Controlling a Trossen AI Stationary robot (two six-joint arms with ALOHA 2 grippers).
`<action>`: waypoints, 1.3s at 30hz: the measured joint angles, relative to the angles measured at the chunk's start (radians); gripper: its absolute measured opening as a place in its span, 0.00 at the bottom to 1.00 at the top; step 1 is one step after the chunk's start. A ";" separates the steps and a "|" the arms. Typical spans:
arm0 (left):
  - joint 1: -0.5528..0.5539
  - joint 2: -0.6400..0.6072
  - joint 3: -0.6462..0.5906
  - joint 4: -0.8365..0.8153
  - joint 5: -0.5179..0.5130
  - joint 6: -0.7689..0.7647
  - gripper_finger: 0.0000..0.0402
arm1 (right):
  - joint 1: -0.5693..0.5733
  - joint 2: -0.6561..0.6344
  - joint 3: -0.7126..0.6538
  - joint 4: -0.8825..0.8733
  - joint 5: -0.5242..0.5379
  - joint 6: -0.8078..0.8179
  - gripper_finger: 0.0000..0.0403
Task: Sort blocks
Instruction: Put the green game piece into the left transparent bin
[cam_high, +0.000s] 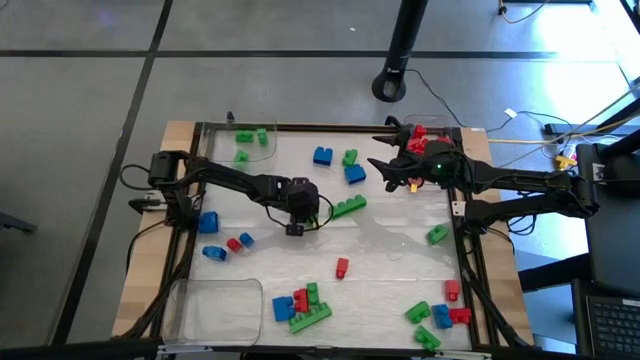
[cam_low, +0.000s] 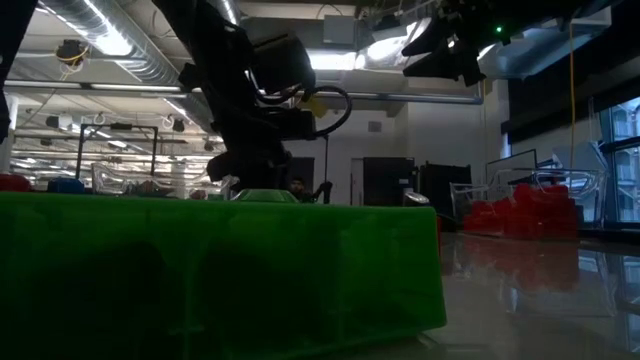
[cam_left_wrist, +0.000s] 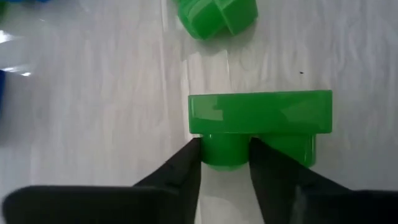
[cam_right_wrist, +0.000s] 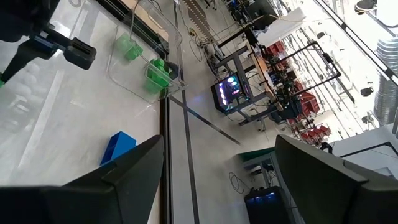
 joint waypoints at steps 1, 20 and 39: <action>0.001 0.000 0.000 0.000 -0.002 -0.001 0.25 | 0.000 0.000 0.000 0.000 0.000 0.000 0.77; -0.001 -0.119 -0.003 -0.025 -0.002 -0.054 0.02 | 0.000 0.000 0.000 0.000 0.000 0.000 0.77; -0.079 -0.120 0.000 0.112 0.085 -0.329 0.42 | 0.000 0.000 0.000 0.000 0.000 0.000 0.77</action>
